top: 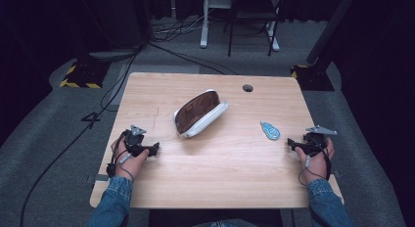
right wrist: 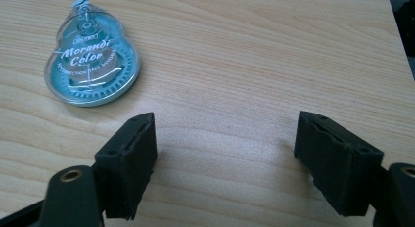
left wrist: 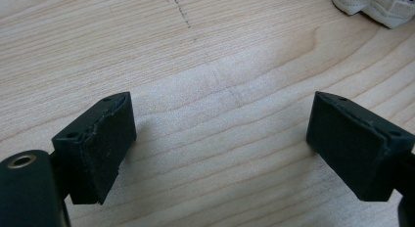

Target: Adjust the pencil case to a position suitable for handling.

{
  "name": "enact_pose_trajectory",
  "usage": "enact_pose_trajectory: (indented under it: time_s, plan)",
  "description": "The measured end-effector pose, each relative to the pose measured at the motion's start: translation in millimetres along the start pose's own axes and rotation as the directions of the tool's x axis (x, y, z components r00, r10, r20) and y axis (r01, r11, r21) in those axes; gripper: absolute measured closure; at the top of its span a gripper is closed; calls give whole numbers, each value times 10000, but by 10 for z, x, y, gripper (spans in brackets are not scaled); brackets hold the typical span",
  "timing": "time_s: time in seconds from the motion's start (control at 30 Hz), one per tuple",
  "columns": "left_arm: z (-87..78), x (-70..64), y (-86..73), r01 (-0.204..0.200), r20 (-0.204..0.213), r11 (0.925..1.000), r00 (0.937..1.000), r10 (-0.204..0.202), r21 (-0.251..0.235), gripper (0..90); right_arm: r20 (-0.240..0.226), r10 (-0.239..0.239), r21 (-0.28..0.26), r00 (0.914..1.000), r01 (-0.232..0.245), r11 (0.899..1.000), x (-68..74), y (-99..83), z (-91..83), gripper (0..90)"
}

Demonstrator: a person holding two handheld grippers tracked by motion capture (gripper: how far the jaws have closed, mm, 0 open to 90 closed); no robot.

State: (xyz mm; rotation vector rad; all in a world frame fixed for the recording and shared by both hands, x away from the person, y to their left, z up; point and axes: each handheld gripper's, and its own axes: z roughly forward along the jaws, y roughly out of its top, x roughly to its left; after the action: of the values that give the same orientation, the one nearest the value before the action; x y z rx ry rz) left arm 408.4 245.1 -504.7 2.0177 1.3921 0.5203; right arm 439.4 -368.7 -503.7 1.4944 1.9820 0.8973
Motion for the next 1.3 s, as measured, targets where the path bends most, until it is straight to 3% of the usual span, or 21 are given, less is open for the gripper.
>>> enact_pose_trajectory:
  time_s: [0.17,0.33,0.73,0.97,1.3]
  plan:
    - [-5,21,12,17,-19,10000,10000,-17,-5,142,-4,0,-4,10000,0,10000,0,0,0,241]
    - [-34,66,50,347,86,9994,9994,-348,61,192,-91,-76,-9,9999,76,10000,-9,-1,0,241]
    - [-131,-1,287,247,307,9978,9993,-229,-609,197,-106,-96,-26,9999,95,10000,-5,-3,0,246]
    - [-221,-100,484,175,592,9917,9982,-100,-1274,200,-149,-150,-36,9998,149,9999,-2,-3,0,249]
    - [-271,-108,688,264,821,9853,9965,-126,-1691,199,-179,-184,-44,9997,183,9998,-2,-2,1,251]
